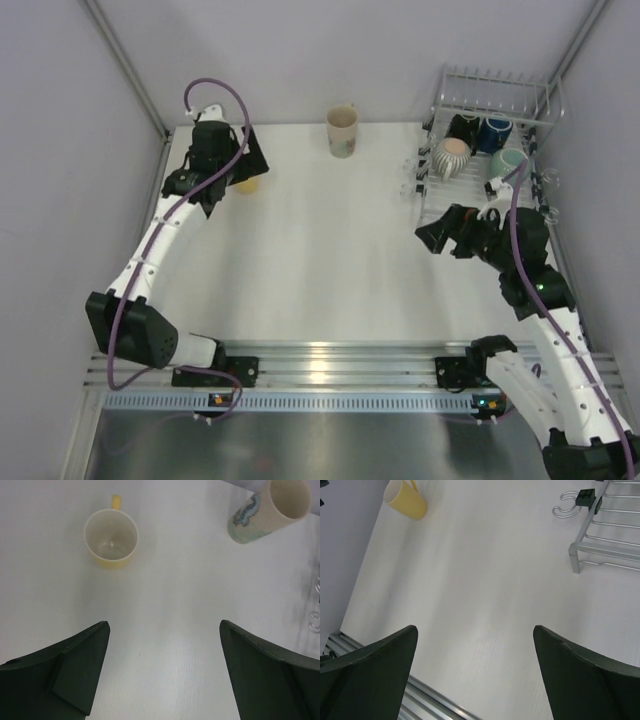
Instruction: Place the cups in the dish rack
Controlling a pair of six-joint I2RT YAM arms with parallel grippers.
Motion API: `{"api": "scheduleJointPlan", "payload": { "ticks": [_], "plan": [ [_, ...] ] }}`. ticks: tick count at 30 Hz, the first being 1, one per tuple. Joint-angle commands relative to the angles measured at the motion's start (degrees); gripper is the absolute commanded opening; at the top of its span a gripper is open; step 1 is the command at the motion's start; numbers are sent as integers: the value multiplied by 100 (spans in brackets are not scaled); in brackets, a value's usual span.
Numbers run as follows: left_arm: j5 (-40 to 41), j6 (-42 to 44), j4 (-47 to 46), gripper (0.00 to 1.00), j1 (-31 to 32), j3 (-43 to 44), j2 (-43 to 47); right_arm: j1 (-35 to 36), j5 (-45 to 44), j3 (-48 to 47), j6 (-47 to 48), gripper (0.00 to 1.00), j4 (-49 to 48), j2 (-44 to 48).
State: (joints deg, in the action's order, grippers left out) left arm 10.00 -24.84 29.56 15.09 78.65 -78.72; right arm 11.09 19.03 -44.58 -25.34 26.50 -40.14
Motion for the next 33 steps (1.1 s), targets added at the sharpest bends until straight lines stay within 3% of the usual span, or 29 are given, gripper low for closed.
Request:
{"api": "scheduleJointPlan", "payload": {
  "ticks": [1, 3, 9, 13, 19, 24, 30, 33],
  "plan": [
    [73, -451, 59, 96, -435, 150, -379, 33, 172, 98, 55, 99, 249, 313],
    [-138, -426, 58, 95, -638, 334, -626, 25, 128, 90, 117, 99, 355, 401],
    [-517, 988, 67, 86, -868, 1238, -1742, 25, 40, -68, 240, 99, 602, 560],
    [-455, 1253, 173, 79, -990, 1679, -2305, 33, 40, -139, 258, 99, 619, 525],
    [-201, 1482, 199, 76, -1035, 1645, -2578, 33, 49, -174, 311, 99, 654, 455],
    [-129, 1053, 190, 73, -1245, 1522, -2675, 25, 13, -236, 390, 99, 707, 428],
    [221, -55, 190, 72, -1386, 1662, -2991, 33, 57, -297, 372, 100, 690, 393],
    [4, -679, 182, 69, -1456, 1767, -3202, 33, 66, -324, 372, 99, 681, 384]
  ]
}}
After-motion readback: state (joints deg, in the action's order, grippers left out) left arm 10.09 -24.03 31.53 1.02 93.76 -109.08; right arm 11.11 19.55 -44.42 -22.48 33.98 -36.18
